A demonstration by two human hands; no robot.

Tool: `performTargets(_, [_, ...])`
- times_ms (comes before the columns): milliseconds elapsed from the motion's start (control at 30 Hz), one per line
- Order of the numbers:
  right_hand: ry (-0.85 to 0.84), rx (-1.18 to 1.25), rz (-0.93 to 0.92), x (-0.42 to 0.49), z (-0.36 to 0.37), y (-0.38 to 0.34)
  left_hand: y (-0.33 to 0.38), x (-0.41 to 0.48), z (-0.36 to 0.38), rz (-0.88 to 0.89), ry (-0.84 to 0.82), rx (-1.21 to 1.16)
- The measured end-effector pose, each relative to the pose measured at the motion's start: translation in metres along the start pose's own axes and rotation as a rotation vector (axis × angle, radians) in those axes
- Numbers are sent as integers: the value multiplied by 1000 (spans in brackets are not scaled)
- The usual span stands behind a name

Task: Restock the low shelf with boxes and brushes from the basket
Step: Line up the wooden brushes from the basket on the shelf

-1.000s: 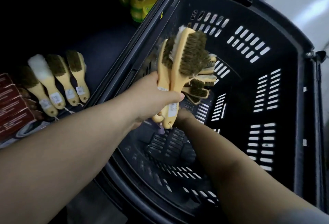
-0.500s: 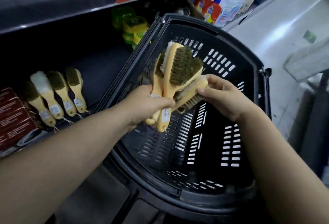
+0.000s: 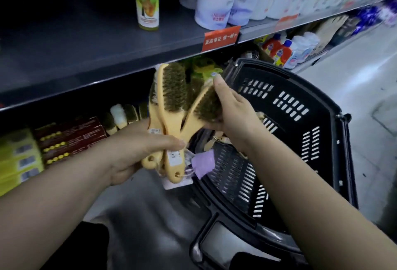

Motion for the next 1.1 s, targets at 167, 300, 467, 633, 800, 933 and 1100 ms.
performTargets(167, [-82, -296, -147, 6, 55, 19, -36, -23, -49, -66, 117, -195])
performTargets(300, [-176, -1221, -448, 5, 83, 49, -60, -21, -60, -148, 167, -236])
performTargets(467, [-245, -1247, -397, 1, 79, 51, -72, -6, -62, -216, 235, -258])
performTargets(633, [-354, -1317, -384, -13, 56, 52, -71, 5, -49, -214, 216, -230])
performTargets(800, [-448, -1369, -349, -28, 26, 51, -68, 15, -30, -194, 182, -197])
performTargets(933, [-545, -1392, -290, -45, -1, 55, -69, 23, -25, -202, 153, -198])
performTargets(1100, [-550, -1406, -234, -70, -37, 64, -73, 33, -20, -213, 153, -211])
Point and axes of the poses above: each hand's wrist, its own x-axis towards the middle knuckle, its own z-axis out of the palm, y = z × x, the point moved 7 cm from there along x, towards the middle knuckle, and after that the axes turned 1 degree about -y, right-handed, at the moved point
